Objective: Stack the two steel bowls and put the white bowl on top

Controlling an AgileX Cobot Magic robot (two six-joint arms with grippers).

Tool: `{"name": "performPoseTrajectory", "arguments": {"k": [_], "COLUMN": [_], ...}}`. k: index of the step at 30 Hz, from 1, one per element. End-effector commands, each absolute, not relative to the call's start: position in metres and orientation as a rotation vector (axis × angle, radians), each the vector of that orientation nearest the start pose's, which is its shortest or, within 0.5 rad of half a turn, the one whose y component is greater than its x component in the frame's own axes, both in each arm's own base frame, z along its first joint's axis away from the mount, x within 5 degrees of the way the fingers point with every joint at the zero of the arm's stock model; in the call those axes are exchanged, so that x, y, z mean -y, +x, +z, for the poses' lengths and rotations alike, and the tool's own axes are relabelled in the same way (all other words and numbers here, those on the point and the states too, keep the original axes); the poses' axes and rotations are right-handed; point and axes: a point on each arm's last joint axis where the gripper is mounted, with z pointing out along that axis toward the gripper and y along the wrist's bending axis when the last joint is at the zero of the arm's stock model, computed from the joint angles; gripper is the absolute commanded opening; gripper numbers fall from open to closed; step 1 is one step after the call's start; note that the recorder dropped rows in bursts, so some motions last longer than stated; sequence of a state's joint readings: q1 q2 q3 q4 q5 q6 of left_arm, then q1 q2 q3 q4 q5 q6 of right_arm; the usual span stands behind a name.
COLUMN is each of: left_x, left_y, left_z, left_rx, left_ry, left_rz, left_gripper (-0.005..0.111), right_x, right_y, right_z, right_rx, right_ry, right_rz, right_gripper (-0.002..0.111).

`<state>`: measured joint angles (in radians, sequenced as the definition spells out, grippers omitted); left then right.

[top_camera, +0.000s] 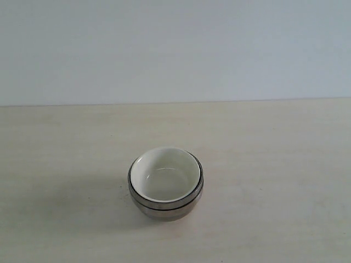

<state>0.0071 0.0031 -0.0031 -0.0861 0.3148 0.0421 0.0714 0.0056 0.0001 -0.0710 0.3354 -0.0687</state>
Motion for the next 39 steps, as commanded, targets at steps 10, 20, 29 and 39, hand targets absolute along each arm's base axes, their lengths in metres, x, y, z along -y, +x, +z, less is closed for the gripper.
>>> {"name": "performPoseTrajectory", "arguments": {"k": [10, 20, 29, 39], "left_x": [0.0023, 0.0023, 0.0023, 0.0023], "left_y": [0.0543, 0.0543, 0.0543, 0.0543], "left_z": [0.1855, 0.1855, 0.1855, 0.1855], "left_rx": [-1.79, -1.79, -1.79, -1.79], "left_ry": [-0.023, -0.023, -0.023, -0.023], "left_rz": [-0.054, -0.054, -0.054, -0.054], "left_gripper": [0.004, 0.004, 0.004, 0.004], "right_x": [-0.0015, -0.0015, -0.0015, -0.0015], "right_y": [0.0537, 0.0537, 0.0537, 0.0537], "right_z": [0.1831, 0.1831, 0.1831, 0.1831], "right_rx": [-1.812, -1.812, -1.812, -1.812], "right_ry": [-0.133, -0.133, -0.133, -0.133], "right_rz": [-0.041, -0.041, -0.041, -0.041], "right_gripper": [0.0, 0.0, 0.0, 0.0]}}
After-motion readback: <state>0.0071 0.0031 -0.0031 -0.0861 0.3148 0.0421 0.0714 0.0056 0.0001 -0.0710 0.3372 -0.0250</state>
